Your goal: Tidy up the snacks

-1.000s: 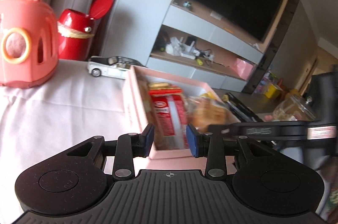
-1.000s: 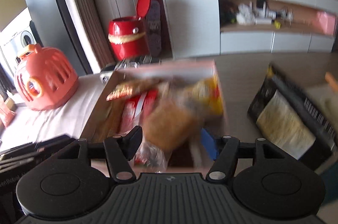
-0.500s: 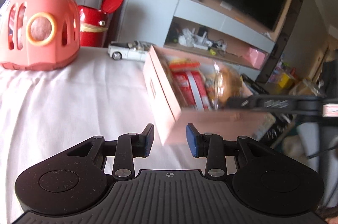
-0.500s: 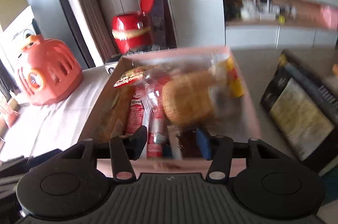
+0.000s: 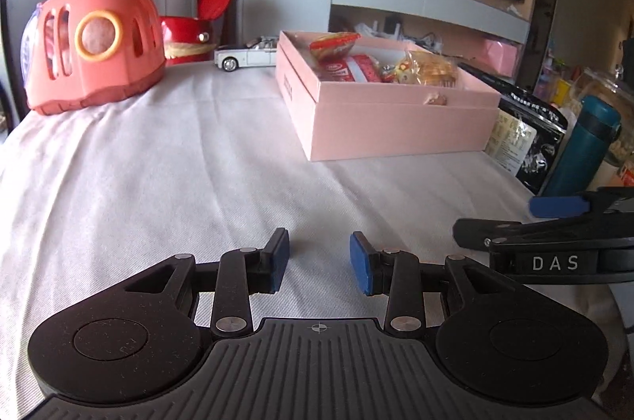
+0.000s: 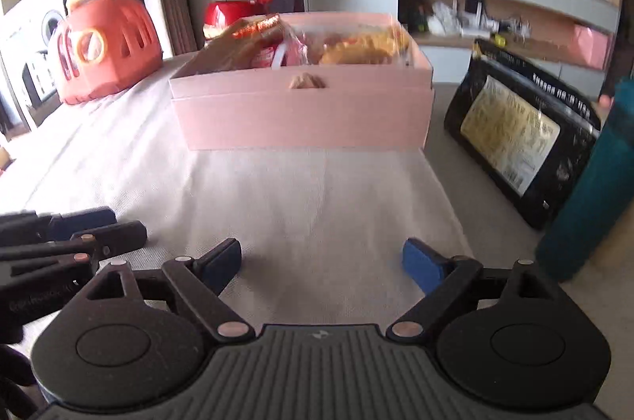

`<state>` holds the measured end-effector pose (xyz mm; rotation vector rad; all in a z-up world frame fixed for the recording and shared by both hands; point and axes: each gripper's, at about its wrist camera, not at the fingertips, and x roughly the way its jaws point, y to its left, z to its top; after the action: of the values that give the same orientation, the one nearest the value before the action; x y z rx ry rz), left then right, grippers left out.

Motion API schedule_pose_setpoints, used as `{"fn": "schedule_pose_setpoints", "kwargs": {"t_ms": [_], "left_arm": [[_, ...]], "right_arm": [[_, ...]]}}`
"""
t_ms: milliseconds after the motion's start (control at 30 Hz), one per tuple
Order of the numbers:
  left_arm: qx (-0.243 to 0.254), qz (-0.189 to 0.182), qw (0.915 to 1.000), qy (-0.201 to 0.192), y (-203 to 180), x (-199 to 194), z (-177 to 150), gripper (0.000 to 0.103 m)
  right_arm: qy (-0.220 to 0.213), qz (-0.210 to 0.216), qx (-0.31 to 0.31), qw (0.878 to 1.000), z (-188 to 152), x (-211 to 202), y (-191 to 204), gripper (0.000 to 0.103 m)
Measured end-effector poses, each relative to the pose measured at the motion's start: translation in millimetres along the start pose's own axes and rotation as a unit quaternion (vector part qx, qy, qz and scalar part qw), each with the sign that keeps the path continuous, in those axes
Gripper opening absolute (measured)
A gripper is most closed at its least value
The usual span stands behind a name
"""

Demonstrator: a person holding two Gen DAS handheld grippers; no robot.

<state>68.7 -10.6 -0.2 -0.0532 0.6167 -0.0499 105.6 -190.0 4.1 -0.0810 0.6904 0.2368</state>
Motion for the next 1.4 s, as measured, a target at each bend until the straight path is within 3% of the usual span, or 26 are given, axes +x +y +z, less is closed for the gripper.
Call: {"fn": "schedule_pose_setpoints", "kwargs": {"t_ms": [67, 200, 333, 1400], "left_arm": [[0.015, 0.012, 0.9998, 0.001, -5, 4, 1, 0.039], [0.043, 0.034, 0.9985, 0.001, -15, 5, 2, 0.04], [0.03, 0.034, 0.9989, 0.002, -14, 6, 3, 0.04], [0.021, 0.029, 0.9994, 0.002, -11, 5, 3, 0.04]], "right_arm": [[0.01, -0.02, -0.008, 1.0, -2, 4, 4, 0.093], [0.012, -0.014, 0.016, 1.0, -5, 5, -2, 0.099], [0.015, -0.025, 0.013, 0.999, -5, 9, -1, 0.103], [0.016, -0.027, 0.018, 0.999, -5, 11, 0, 0.103]]}}
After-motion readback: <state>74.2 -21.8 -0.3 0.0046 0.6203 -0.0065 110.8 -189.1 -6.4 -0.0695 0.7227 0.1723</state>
